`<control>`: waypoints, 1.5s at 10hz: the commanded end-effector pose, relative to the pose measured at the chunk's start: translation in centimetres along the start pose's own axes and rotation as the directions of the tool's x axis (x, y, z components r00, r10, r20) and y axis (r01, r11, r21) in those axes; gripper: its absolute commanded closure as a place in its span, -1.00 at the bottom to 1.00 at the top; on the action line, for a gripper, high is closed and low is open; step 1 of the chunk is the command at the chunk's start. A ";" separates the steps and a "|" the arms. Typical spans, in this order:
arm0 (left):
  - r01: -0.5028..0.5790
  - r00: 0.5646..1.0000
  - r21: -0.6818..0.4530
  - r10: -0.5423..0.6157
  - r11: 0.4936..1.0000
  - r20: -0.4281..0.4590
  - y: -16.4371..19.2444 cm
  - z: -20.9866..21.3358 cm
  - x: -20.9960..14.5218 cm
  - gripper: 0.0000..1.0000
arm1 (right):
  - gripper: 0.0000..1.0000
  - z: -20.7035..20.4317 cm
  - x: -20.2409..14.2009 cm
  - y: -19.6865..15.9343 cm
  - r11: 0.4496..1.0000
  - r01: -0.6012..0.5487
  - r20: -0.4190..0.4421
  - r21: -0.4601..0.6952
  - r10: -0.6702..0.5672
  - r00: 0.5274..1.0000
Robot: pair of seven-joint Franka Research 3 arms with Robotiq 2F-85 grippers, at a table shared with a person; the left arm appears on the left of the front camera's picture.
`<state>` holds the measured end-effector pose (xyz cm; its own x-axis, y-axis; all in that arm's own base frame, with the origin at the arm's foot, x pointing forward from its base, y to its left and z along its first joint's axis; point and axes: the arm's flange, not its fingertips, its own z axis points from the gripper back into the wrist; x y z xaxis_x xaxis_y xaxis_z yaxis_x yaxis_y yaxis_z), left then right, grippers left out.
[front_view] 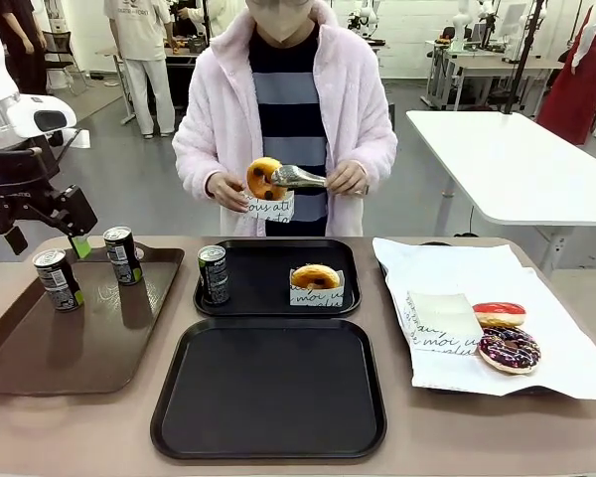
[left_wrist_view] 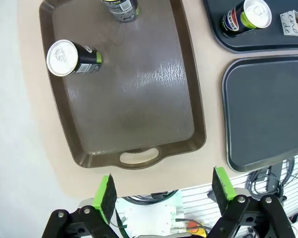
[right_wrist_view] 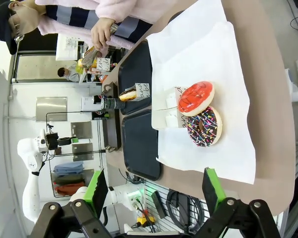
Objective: Set up donuts and drinks on trays.
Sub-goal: Pick up one Pepsi coke from the Handle tray and place it on the Flat Tray without a Pepsi coke.
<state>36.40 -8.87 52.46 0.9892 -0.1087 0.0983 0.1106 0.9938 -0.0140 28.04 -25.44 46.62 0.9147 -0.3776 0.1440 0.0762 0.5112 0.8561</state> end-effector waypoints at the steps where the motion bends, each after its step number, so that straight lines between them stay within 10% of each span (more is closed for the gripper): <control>1: 0.010 1.000 -0.001 -0.010 1.000 0.008 0.0 0.3 -0.2 -1.00 | -1.00 0.1 0.1 0.0 1.000 -0.012 0.009 0.018 0.011 1.000; 5: -0.068 0.997 0.036 0.067 0.997 0.043 1.1 -0.8 1.0 -1.00 | -1.00 0.1 0.1 0.0 1.000 -0.012 0.009 0.018 0.011 1.000; 11: -0.309 0.950 0.085 0.303 0.947 0.081 8.9 -5.7 15.2 -1.00 | -1.00 0.1 0.1 0.0 1.000 -0.012 0.009 0.018 0.011 1.000; 15: -0.329 0.943 0.073 0.324 0.941 0.082 10.7 -6.3 15.6 -1.00 | -1.00 0.1 0.1 0.0 1.000 -0.012 0.009 0.018 0.011 1.000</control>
<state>53.46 0.08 47.93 0.9540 0.2519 0.1627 -0.2633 0.9633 0.0524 28.03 -25.46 46.63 0.9145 -0.3780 0.1441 0.0766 0.5114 0.8559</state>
